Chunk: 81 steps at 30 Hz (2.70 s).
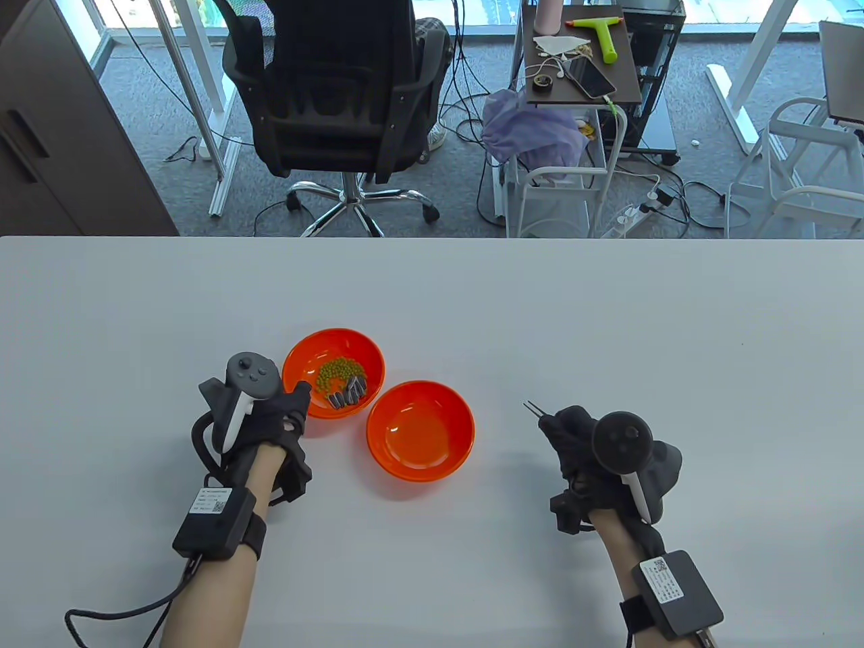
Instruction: Pick sunflower seeds with tweezers into bowl
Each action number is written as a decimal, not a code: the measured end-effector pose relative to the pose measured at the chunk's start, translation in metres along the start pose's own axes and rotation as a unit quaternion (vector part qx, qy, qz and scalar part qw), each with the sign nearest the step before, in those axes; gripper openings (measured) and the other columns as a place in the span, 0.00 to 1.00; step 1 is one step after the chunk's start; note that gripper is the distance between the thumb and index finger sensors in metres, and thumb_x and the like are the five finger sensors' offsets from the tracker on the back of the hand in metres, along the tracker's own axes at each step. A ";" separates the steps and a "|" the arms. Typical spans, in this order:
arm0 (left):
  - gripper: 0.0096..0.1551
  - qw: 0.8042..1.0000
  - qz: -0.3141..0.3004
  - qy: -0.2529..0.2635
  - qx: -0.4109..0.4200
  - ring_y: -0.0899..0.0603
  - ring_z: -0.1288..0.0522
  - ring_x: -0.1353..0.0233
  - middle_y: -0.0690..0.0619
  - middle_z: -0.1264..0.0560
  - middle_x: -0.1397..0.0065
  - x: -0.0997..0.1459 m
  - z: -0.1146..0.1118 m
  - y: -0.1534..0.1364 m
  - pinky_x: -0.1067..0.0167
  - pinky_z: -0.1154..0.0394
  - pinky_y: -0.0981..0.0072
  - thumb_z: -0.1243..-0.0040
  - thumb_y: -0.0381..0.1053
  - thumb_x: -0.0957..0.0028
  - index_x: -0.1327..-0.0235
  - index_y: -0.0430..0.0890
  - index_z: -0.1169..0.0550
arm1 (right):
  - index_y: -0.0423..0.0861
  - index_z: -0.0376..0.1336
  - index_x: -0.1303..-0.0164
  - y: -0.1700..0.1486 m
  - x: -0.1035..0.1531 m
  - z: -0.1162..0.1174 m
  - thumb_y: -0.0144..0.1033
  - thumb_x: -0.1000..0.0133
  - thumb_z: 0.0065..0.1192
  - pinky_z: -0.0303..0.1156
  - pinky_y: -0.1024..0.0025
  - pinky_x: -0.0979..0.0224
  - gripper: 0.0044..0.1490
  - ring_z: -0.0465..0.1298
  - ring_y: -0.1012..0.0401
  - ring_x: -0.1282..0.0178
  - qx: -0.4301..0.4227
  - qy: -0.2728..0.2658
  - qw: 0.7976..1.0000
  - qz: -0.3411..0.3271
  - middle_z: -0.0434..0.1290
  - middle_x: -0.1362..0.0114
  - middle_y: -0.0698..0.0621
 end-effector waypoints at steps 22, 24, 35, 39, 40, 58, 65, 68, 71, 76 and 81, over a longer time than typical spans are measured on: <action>0.27 0.979 0.022 -0.061 0.194 0.50 0.12 0.73 0.50 0.11 0.64 -0.015 -0.003 -0.036 0.64 0.14 0.57 0.40 0.56 0.49 0.39 0.46 0.20 | 0.60 0.81 0.60 0.005 0.003 0.004 0.60 0.63 0.70 0.83 0.64 0.57 0.27 0.81 0.64 0.80 0.039 0.036 0.999 -0.008 0.83 0.74 0.61; 0.27 0.979 0.005 -0.062 0.196 0.50 0.12 0.73 0.50 0.11 0.63 -0.009 0.005 -0.037 0.63 0.14 0.57 0.40 0.56 0.50 0.39 0.48 0.20 | 0.60 0.81 0.59 0.005 0.003 0.005 0.60 0.62 0.69 0.83 0.63 0.56 0.27 0.81 0.64 0.79 0.040 0.036 0.999 -0.010 0.83 0.74 0.61; 0.27 0.979 -0.080 -0.099 0.160 0.49 0.13 0.69 0.50 0.12 0.60 0.035 0.019 -0.030 0.59 0.15 0.56 0.38 0.55 0.50 0.37 0.52 0.21 | 0.62 0.79 0.52 0.018 0.010 0.006 0.57 0.60 0.69 0.82 0.62 0.49 0.28 0.82 0.64 0.72 0.043 0.046 0.997 -0.035 0.83 0.67 0.62; 0.27 0.975 -0.118 -0.106 0.158 0.50 0.13 0.70 0.50 0.12 0.61 0.053 0.014 -0.030 0.60 0.15 0.56 0.38 0.56 0.50 0.37 0.52 0.20 | 0.64 0.79 0.50 0.028 0.016 0.002 0.56 0.60 0.71 0.81 0.61 0.45 0.28 0.83 0.63 0.68 0.027 0.048 0.997 -0.054 0.83 0.63 0.62; 0.27 0.974 -0.127 -0.110 0.154 0.50 0.13 0.70 0.50 0.12 0.61 0.059 0.012 -0.030 0.60 0.15 0.56 0.38 0.56 0.50 0.37 0.52 0.20 | 0.64 0.79 0.50 0.032 0.019 0.000 0.56 0.61 0.71 0.81 0.61 0.45 0.28 0.83 0.63 0.67 0.021 0.049 0.997 -0.063 0.83 0.62 0.62; 0.26 0.968 -0.186 -0.138 0.101 0.49 0.13 0.70 0.50 0.13 0.61 0.084 0.002 -0.013 0.58 0.15 0.54 0.38 0.56 0.49 0.39 0.48 0.19 | 0.63 0.81 0.54 0.140 0.067 0.017 0.54 0.64 0.77 0.80 0.58 0.41 0.26 0.84 0.61 0.64 0.039 0.086 0.963 -0.252 0.84 0.63 0.62; 0.26 0.968 -0.189 -0.137 0.093 0.49 0.13 0.70 0.49 0.12 0.61 0.086 0.001 -0.012 0.58 0.15 0.54 0.39 0.56 0.49 0.39 0.48 0.19 | 0.64 0.82 0.54 0.176 0.073 0.043 0.53 0.65 0.79 0.78 0.57 0.38 0.27 0.83 0.62 0.60 0.101 0.127 0.936 -0.313 0.84 0.60 0.62; 0.27 0.967 -0.190 -0.140 0.094 0.49 0.13 0.71 0.49 0.12 0.62 0.085 0.002 -0.012 0.59 0.15 0.54 0.39 0.56 0.50 0.40 0.48 0.19 | 0.65 0.82 0.54 0.183 0.076 0.049 0.53 0.65 0.79 0.78 0.56 0.37 0.27 0.83 0.62 0.59 0.114 0.145 0.927 -0.328 0.84 0.60 0.62; 0.27 0.964 -0.198 -0.147 0.099 0.50 0.13 0.72 0.50 0.12 0.63 0.084 0.004 -0.012 0.59 0.15 0.54 0.39 0.56 0.49 0.40 0.47 0.19 | 0.65 0.81 0.53 0.187 0.078 0.053 0.53 0.65 0.79 0.77 0.56 0.36 0.28 0.83 0.62 0.59 0.126 0.153 0.920 -0.339 0.84 0.59 0.62; 0.27 0.962 -0.205 -0.149 0.099 0.50 0.13 0.72 0.49 0.12 0.63 0.084 0.006 -0.012 0.59 0.15 0.54 0.39 0.56 0.49 0.40 0.48 0.19 | 0.65 0.81 0.53 0.194 0.081 0.057 0.53 0.65 0.78 0.77 0.56 0.36 0.28 0.83 0.62 0.59 0.149 0.165 0.910 -0.350 0.83 0.59 0.62; 0.26 0.961 -0.212 -0.151 0.094 0.49 0.13 0.72 0.49 0.12 0.63 0.083 0.006 -0.012 0.59 0.15 0.54 0.38 0.56 0.49 0.40 0.48 0.19 | 0.65 0.82 0.54 0.201 0.086 0.062 0.53 0.64 0.78 0.77 0.57 0.37 0.26 0.83 0.62 0.60 0.175 0.157 0.902 -0.362 0.83 0.61 0.63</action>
Point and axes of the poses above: the tracker on the back of each hand, its own y axis roughly to the thumb side, its own x axis roughly from the fingertips to the wrist, z = x × y, the point moved 2 cm from there along -x, roughly from the wrist to the fingertips
